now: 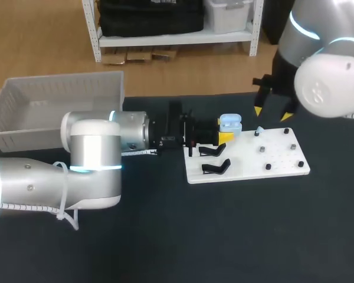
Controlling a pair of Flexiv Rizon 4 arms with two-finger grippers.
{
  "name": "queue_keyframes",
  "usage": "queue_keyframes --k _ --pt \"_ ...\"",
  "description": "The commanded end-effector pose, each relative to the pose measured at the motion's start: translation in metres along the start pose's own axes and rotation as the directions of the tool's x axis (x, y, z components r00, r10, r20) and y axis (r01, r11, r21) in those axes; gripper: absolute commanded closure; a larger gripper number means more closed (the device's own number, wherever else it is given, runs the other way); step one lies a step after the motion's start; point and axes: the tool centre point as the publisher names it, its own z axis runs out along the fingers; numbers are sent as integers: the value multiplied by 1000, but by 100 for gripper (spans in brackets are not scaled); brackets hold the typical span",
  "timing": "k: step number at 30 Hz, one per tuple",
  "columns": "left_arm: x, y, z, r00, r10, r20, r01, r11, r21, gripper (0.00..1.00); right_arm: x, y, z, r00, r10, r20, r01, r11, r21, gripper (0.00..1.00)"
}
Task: Pick up each earbud case from the left stands, insert the matching earbuds, close the lid, and place the case in the box.
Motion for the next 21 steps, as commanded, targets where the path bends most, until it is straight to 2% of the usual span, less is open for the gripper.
queue_keyframes --k 1,14,21 --pt "1 1 0 1000 1 2 -1 1000 0 100 -5 2 14 1000 11 -26 -11 1000 -4 50" --pt "1 1 0 1000 1 2 -1 1000 0 100 1 4 46 994 -62 -87 57 997 -56 53" --pt "1 1 0 1000 1 2 -1 1000 0 100 -4 2 54 993 -53 -101 43 995 -95 58"
